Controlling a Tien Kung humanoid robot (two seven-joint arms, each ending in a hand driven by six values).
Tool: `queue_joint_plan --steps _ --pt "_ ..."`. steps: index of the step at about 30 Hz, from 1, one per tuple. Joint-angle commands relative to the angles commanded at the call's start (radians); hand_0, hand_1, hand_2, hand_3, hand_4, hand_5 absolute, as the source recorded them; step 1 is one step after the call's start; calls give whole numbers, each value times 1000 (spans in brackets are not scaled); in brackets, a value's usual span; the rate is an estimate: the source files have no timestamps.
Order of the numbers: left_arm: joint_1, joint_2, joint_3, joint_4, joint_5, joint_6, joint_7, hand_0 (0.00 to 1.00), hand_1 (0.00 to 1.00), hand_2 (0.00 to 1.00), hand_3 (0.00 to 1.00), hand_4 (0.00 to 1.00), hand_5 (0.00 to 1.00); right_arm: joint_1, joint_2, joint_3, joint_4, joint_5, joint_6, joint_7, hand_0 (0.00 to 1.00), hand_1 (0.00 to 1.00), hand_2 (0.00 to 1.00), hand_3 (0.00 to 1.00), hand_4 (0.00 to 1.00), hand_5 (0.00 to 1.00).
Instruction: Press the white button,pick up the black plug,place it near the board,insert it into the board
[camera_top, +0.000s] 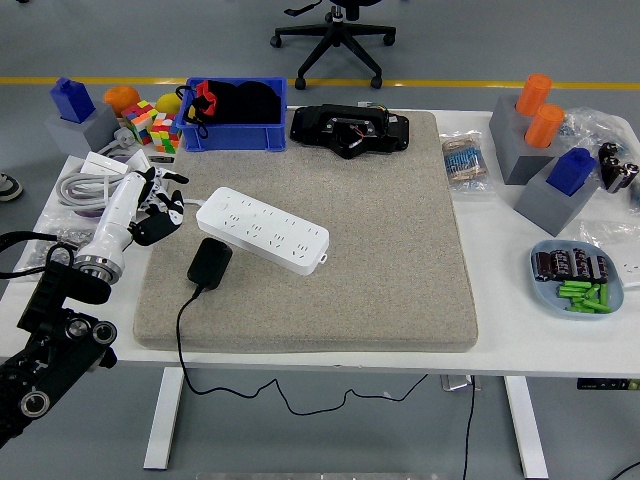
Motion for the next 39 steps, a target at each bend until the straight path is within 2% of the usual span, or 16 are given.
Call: queue_joint_plan --steps 11,12,17,18,19,23,24,29,30,35,36,39 --pt "-50 14 44 38 -16 -6 -2 168 52 126 554 100 2 -8 3 9 0 1 -2 3 610 592 586 587 661 397" --pt "-59 15 51 43 -16 -7 0 94 11 89 537 31 2 -9 3 11 0 1 -3 3 608 592 587 586 661 396" --pt "-96 23 84 62 -22 -6 3 94 11 89 537 31 2 -9 2 17 1 1 -3 2 608 592 587 586 661 396" --pt "-103 24 90 65 -23 -8 6 36 2 55 569 2 2 -10 1 17 1 1 -2 2 609 592 587 587 661 398" --pt "-110 25 96 68 -24 -10 8 36 2 55 569 2 2 -10 1 18 2 1 -3 3 609 592 587 587 661 398" --pt "-137 30 127 84 -29 -36 40 36 2 55 569 2 2 -13 1 20 2 2 -3 3 609 592 587 587 661 398" --pt "-142 31 135 88 -29 -45 49 27 2 55 612 2 2 -13 2 19 2 2 -3 3 607 589 587 587 660 399" --pt "-165 36 171 102 -34 -64 74 27 2 55 612 2 2 -15 4 21 2 2 -3 2 607 589 587 587 660 399" --pt "-168 37 175 103 -34 -67 77 23 2 63 643 2 2 -15 4 23 3 2 -3 3 608 590 587 588 659 399" --pt "-185 39 181 110 -37 -84 108 23 2 63 643 2 2 -15 0 26 3 3 -3 3 608 590 587 588 659 399" --pt "-189 40 182 111 -38 -91 116 3 2 67 710 2 2 -15 -1 25 3 4 -3 2 607 589 585 586 658 399" --pt "-203 44 190 111 -38 -108 135 3 2 67 710 2 2 -15 -4 26 2 4 -3 2 607 589 585 586 658 399"
